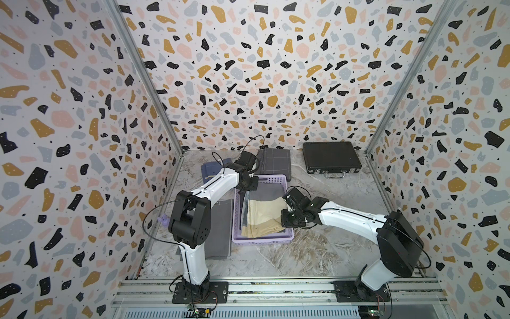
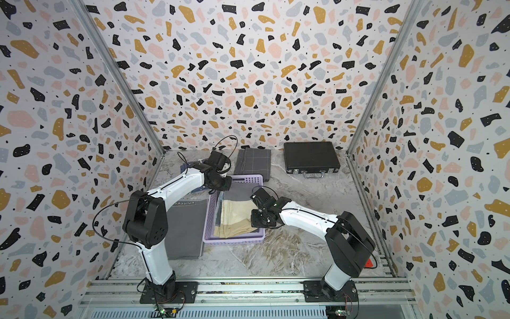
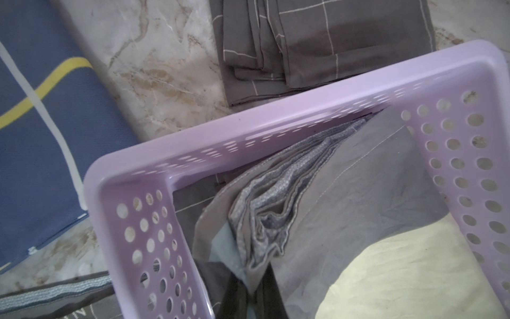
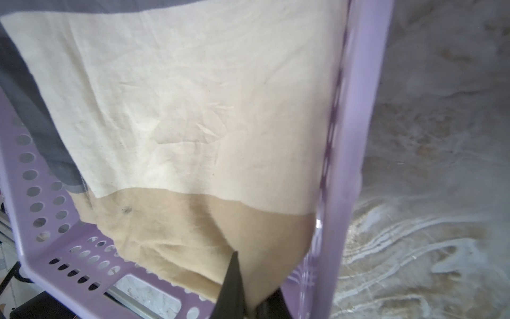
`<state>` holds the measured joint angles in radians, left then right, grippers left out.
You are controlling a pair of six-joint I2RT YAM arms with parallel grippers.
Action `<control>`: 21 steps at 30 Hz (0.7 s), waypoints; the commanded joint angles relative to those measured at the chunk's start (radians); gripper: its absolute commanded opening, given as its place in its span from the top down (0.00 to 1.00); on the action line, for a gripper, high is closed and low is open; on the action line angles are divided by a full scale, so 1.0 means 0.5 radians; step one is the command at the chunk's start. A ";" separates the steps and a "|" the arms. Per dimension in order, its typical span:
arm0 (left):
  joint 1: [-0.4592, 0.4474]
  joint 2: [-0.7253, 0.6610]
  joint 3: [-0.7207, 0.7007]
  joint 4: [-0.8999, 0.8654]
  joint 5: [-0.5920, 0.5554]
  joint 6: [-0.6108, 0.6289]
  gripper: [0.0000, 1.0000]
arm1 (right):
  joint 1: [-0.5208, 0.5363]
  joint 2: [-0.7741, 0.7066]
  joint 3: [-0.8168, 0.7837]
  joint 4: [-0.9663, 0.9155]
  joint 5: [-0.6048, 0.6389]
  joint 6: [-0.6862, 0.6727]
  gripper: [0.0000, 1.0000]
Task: Put the folded pillowcase in the basket
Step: Place the pillowcase in the basket.
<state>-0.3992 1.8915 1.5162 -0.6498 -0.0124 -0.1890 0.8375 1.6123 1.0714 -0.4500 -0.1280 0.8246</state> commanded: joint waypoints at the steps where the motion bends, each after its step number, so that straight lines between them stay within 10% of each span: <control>1: 0.025 0.006 0.019 0.037 -0.076 0.015 0.88 | 0.009 -0.066 -0.016 -0.063 0.064 0.004 0.62; 2: 0.028 0.011 0.026 0.017 -0.076 0.008 0.64 | 0.008 -0.098 -0.025 -0.066 0.073 0.005 0.57; 9: 0.030 -0.146 0.032 -0.001 -0.057 0.002 0.30 | 0.029 -0.430 -0.007 -0.208 0.145 0.011 0.40; 21: 0.037 -0.718 -0.256 -0.287 -0.226 -0.253 0.21 | -0.069 -0.273 0.316 -0.679 0.469 -0.560 0.35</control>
<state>-0.3874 1.6150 1.4548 -0.7166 -0.0708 -0.2653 0.8307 1.4090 1.1751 -0.7013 0.0547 0.6659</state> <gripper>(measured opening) 0.792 0.652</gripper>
